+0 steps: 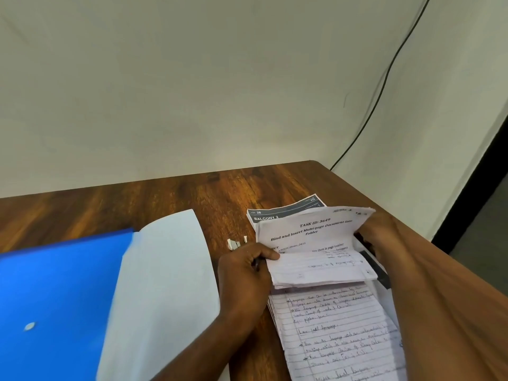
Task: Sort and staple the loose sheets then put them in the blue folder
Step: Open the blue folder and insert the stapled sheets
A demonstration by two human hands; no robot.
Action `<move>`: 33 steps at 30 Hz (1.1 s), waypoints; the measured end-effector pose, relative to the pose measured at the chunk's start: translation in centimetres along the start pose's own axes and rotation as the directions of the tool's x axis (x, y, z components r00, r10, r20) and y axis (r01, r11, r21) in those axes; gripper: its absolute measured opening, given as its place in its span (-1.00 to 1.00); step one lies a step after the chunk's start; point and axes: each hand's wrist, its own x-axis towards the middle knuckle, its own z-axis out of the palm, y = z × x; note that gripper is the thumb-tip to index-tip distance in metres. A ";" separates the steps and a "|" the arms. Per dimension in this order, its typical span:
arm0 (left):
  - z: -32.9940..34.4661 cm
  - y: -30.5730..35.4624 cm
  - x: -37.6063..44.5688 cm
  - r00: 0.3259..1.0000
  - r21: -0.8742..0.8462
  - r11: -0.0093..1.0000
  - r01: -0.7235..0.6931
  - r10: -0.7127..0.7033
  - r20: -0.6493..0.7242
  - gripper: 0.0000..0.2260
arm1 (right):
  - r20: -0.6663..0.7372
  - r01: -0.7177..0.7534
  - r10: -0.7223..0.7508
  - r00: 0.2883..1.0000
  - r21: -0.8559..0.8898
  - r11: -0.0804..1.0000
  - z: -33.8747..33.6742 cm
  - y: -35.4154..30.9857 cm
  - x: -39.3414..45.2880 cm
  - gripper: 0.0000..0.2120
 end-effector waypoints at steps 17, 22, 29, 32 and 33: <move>-0.1 0.4 0.2 0.998 -0.082 0.996 0.047 -0.050 -0.031 -0.75 | 0.403 0.017 -0.158 0.901 0.332 0.943 -1.7 -0.8 -1.7 -0.74; -0.1 0.4 0.3 0.997 -0.101 0.993 0.063 -0.067 -0.038 -0.73 | 0.400 0.037 -0.212 0.892 0.402 0.915 -1.3 -0.6 -1.1 -0.72; -0.1 0.5 0.3 0.994 -0.092 0.992 0.084 -0.089 -0.059 -0.73 | 0.458 0.023 -0.124 0.880 0.218 0.976 -1.4 -1.0 -2.2 -0.82; -0.1 0.3 0.3 0.994 -0.064 0.994 0.087 -0.091 -0.062 -0.71 | 0.484 0.006 -0.102 0.869 0.196 0.981 -1.4 -0.7 -1.7 -0.82; -0.1 0.2 0.3 0.994 -0.062 0.995 0.083 -0.087 -0.065 -0.70 | 0.479 0.003 -0.111 0.871 0.222 0.975 -1.3 -0.6 -1.5 -0.82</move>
